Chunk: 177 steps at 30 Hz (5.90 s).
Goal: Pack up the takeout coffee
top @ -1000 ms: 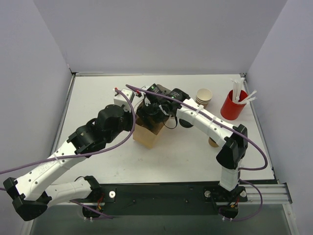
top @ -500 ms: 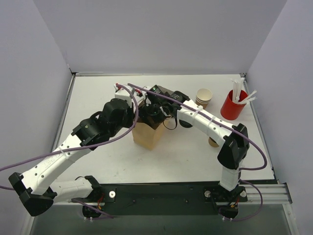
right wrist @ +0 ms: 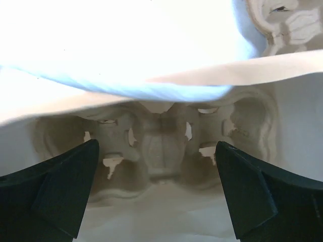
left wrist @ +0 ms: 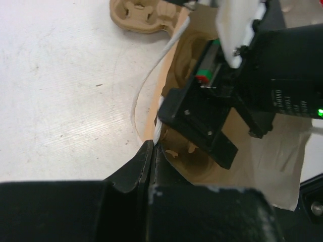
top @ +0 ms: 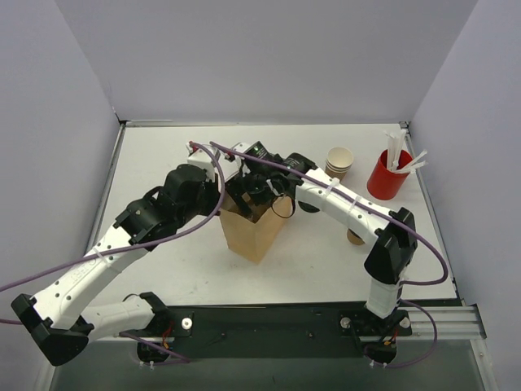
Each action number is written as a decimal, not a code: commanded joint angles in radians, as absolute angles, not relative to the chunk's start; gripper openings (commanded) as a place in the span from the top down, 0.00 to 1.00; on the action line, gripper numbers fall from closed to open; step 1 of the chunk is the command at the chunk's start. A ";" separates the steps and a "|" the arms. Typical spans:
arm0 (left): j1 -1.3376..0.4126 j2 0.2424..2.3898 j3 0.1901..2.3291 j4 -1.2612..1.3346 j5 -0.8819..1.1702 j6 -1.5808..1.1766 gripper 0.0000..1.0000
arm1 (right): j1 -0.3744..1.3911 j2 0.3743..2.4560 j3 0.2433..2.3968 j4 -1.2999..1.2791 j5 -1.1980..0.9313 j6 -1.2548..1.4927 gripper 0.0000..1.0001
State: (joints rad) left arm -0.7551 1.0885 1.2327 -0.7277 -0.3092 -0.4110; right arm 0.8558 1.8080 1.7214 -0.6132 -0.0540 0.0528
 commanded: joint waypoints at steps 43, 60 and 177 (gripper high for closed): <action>-0.816 0.962 1.108 -0.495 -0.230 -0.264 1.00 | 0.789 1.496 1.520 -0.160 -0.018 0.331 0.08; -0.819 0.957 1.104 -0.496 -0.204 -0.279 1.00 | 0.721 1.425 1.289 0.313 -0.115 0.595 0.04; -0.953 0.951 1.106 -0.523 -0.439 -0.627 1.00 | 0.943 1.537 1.744 -0.967 0.377 0.609 0.56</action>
State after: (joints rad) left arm -0.9482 0.9813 1.0908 -0.5499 -0.4274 -0.6140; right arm 0.9638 1.5467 1.7748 -0.9852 0.3992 0.6018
